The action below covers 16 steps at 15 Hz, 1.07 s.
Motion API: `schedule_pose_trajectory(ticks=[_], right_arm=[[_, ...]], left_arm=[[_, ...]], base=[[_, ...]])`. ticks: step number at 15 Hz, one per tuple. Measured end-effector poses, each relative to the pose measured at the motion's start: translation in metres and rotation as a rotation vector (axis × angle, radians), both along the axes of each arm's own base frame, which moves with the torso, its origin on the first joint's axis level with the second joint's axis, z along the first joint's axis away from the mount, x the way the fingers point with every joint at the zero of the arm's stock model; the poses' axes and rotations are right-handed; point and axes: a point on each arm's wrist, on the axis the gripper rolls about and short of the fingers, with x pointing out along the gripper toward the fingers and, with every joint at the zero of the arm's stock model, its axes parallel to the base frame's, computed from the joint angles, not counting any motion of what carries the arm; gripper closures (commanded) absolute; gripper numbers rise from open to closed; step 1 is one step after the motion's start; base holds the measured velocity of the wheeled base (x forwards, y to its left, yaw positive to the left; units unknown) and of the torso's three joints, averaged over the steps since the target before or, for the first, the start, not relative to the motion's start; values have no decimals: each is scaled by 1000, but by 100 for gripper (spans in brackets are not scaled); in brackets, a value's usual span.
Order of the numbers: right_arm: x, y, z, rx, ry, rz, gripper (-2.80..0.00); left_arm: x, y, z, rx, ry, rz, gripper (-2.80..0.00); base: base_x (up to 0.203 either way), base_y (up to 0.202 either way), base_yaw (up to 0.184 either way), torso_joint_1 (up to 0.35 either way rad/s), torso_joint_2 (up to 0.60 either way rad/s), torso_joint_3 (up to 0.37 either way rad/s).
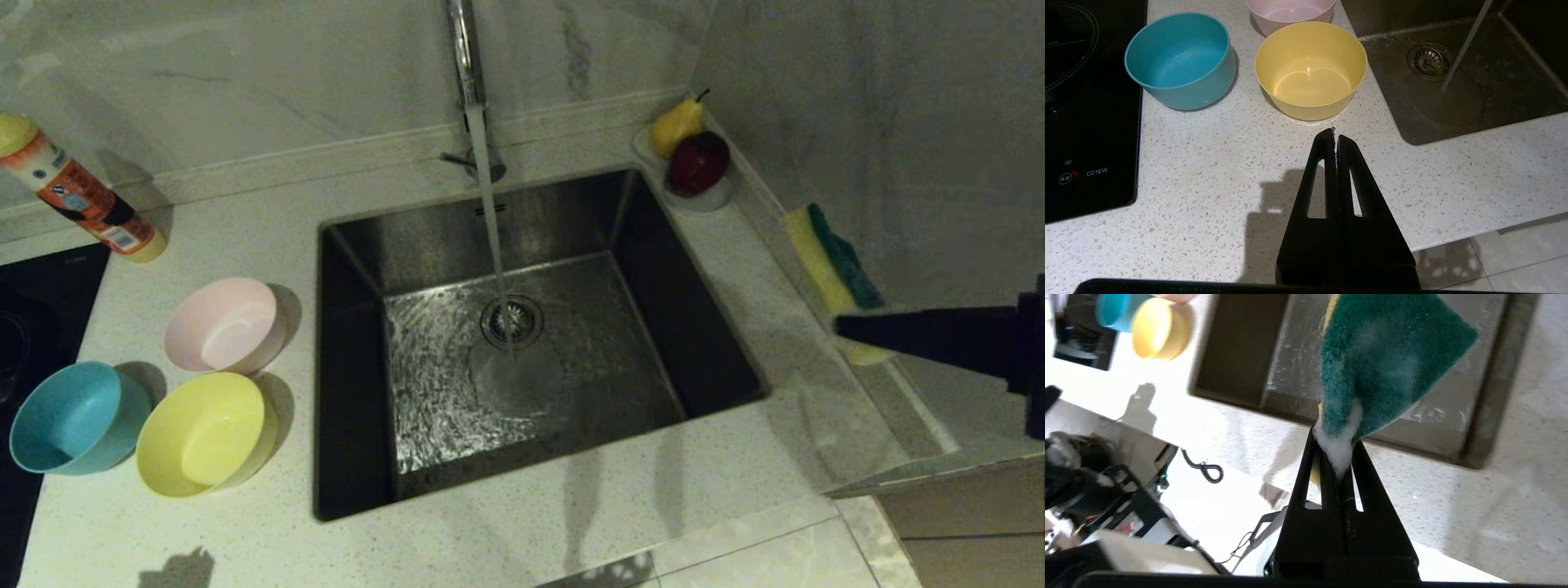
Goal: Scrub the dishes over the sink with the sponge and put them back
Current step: Pick up a bowl and the sponge
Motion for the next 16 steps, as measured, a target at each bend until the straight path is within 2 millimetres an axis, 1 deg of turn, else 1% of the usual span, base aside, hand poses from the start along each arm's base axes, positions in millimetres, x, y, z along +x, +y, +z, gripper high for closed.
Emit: schedule_pose_trajectory(ticks=[3,6,11,16], right_arm=[[-9,1,4,8,-22,36,0],[-12,7,4,8,-22,86,0],[-6,21,7,2,-13,133,0],[6,38,7,-27,19,163,0]], left_arm=[[0,0,0,0,0,0,0],[0,0,0,0,0,0,0],[0,0,0,0,0,0,0],[0,0,0,0,0,0,0]], base=[[0,0,0,0,0,0],[0,0,0,0,0,0],[0,0,0,0,0,0],[0,0,0,0,0,0]])
